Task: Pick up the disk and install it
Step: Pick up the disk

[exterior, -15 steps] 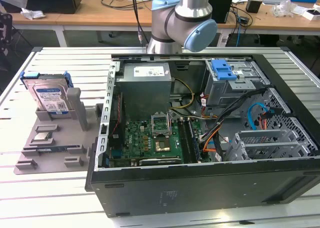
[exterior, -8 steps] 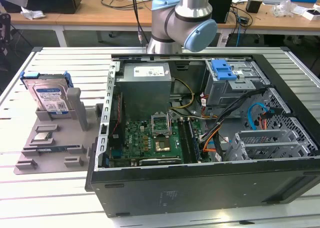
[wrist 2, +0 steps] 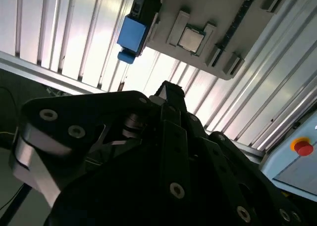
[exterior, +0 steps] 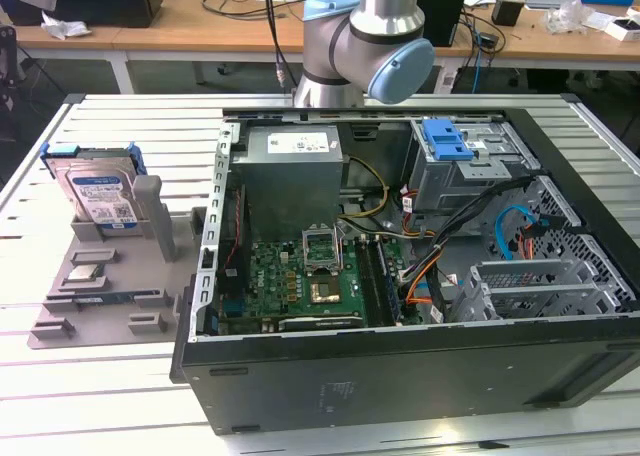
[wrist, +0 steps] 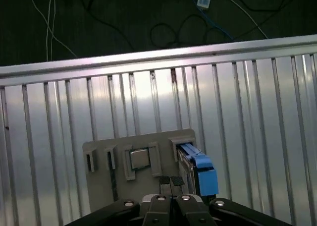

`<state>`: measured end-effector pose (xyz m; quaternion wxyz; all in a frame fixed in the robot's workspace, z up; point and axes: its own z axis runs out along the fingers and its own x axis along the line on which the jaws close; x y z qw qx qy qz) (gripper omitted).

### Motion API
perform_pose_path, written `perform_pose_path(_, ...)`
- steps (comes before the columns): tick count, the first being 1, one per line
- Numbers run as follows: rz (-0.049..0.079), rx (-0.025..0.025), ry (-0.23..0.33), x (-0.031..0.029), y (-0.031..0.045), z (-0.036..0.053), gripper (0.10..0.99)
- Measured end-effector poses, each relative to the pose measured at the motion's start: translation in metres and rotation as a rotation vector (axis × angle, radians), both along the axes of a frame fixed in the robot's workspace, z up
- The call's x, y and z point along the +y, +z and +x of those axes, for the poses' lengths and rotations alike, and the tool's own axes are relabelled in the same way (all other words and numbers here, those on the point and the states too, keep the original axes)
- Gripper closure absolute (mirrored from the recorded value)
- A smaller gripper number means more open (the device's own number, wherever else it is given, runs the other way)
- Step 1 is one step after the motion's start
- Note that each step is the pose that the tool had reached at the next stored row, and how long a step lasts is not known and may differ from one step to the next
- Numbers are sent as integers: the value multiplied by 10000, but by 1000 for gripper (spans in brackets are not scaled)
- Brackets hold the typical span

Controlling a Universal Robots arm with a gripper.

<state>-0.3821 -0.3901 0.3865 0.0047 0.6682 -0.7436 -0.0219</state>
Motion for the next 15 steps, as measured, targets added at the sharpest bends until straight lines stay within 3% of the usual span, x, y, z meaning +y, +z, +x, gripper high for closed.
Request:
perform_pose_path(4, 0, -1, 548, 0, 0, 0, 984)
perform_pose_path(15, -1, 0, 649, 0, 0, 0, 984)
